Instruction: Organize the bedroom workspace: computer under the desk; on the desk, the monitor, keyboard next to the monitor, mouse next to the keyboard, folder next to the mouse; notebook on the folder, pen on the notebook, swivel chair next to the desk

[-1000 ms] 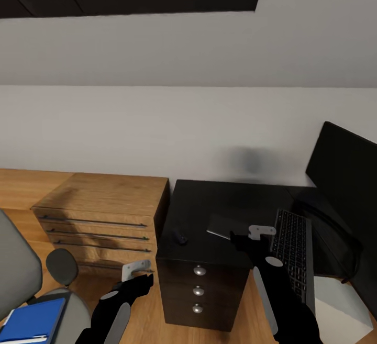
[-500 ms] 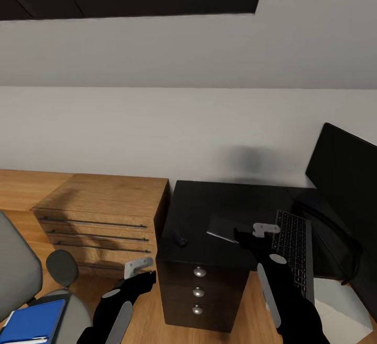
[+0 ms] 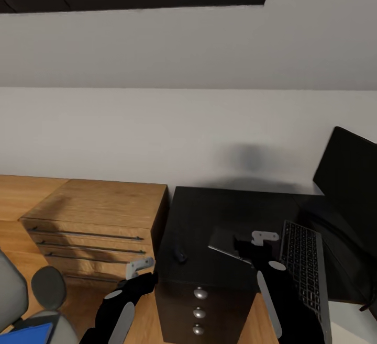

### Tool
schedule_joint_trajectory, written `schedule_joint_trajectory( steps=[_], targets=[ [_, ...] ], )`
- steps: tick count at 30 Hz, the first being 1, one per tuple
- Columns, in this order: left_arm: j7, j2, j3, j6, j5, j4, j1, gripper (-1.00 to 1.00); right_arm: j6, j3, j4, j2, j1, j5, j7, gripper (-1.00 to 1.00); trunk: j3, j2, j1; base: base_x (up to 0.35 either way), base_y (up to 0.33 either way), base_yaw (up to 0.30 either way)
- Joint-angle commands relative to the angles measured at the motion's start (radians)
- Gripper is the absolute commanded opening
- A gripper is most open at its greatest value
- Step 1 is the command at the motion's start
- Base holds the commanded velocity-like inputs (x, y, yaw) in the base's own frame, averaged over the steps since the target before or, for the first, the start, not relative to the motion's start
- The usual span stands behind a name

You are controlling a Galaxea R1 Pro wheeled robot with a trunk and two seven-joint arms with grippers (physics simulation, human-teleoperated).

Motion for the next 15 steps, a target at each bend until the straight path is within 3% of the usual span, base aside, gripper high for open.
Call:
schedule_joint_trajectory(
  steps=[1, 8, 15],
  targets=[
    [0.010, 0.000, -0.001, 0.002, 0.011, -0.001, -0.001, 1.00, 0.006, -0.001, -0.001, 0.001, -0.001, 0.003, -0.001, 1.00, -0.001, -0.001, 0.001, 0.317, 0.000, 0.000],
    [0.009, 0.000, -0.001, 0.003, 0.011, -0.001, -0.001, 1.00, 0.005, 0.000, 0.001, -0.001, 0.000, 0.004, -0.001, 1.00, -0.001, -0.001, 0.001, 0.281, 0.000, 0.000],
    [0.011, 0.000, -0.001, 0.003, 0.011, -0.001, -0.001, 1.00, 0.003, 0.000, 0.006, -0.001, 0.000, 0.006, -0.001, 1.00, -0.001, -0.001, 0.001, 0.053, 0.000, 0.000]
  ],
)
